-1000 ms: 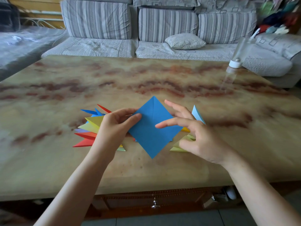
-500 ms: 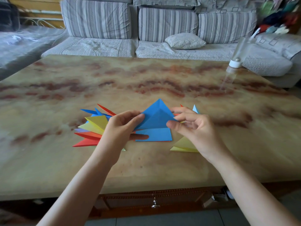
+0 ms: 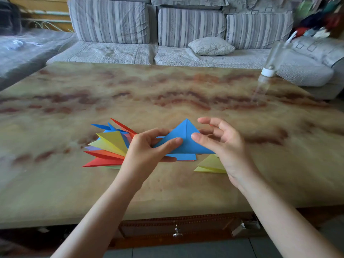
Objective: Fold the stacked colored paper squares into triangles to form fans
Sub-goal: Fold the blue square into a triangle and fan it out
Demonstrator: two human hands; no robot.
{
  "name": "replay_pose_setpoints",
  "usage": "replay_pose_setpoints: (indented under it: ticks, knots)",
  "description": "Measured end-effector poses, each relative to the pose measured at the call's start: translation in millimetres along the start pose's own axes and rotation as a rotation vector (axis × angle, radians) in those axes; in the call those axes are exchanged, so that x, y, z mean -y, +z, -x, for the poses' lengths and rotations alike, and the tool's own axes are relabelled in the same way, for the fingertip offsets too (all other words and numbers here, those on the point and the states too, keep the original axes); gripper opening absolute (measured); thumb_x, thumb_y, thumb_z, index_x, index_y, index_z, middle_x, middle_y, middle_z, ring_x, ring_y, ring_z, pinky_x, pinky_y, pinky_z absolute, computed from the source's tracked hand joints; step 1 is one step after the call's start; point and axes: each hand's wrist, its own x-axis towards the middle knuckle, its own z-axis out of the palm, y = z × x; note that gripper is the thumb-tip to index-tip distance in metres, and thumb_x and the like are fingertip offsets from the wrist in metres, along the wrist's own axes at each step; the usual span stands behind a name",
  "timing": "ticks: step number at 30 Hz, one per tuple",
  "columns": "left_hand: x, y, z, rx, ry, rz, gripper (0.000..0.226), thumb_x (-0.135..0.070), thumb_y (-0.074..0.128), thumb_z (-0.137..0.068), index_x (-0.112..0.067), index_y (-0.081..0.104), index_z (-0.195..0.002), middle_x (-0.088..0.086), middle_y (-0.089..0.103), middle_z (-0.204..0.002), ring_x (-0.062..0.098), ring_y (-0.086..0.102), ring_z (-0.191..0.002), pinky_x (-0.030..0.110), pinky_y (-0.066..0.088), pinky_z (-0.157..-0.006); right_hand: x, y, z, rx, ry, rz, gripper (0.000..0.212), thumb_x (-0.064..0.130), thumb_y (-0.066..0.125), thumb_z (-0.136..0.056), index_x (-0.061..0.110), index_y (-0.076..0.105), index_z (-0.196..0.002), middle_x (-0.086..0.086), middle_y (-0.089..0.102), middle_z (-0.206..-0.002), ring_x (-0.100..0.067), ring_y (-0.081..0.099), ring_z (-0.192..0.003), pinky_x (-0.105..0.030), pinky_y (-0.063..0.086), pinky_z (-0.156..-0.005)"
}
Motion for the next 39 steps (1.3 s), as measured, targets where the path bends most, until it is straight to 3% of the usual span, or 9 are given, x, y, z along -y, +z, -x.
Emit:
replay_pose_setpoints:
  ticks: [4,6,39]
  knots:
    - [0.5,-0.2,2.1,0.028,0.016,-0.018,0.009,-0.013,0.073,-0.077,-0.019,0.069,-0.083,-0.011,0.072,-0.068,0.004,0.068,-0.068,0.025,0.059,-0.062,0.5,1.2,0.2,-0.041,-0.001,0.035,0.004,0.018,0.074,-0.077,0.019,0.071,-0.077,0.005,0.07,-0.076,-0.002,0.062,-0.076,-0.008,0.043,-0.071]
    - [1.1,-0.2,2.5,0.035,0.018,-0.032,0.008,-0.014,0.072,-0.078,-0.015,0.07,-0.085,-0.008,0.073,-0.071,0.005,0.068,-0.068,0.025,0.059,-0.062,0.7,1.1,0.3,-0.05,-0.006,0.034,0.006,0.017,0.074,-0.078,0.019,0.071,-0.073,0.006,0.069,-0.072,-0.001,0.061,-0.071,-0.006,0.042,-0.067]
    - [-2.7,2.1,6.0,0.02,-0.031,0.003,0.015,-0.009,0.072,-0.078,-0.015,0.072,-0.092,-0.002,0.076,-0.08,0.009,0.071,-0.073,0.018,0.055,-0.059,4.2,2.8,2.7,-0.043,0.008,0.017,0.009,0.014,0.073,-0.079,0.019,0.07,-0.073,0.003,0.068,-0.074,-0.003,0.061,-0.07,-0.006,0.042,-0.066]
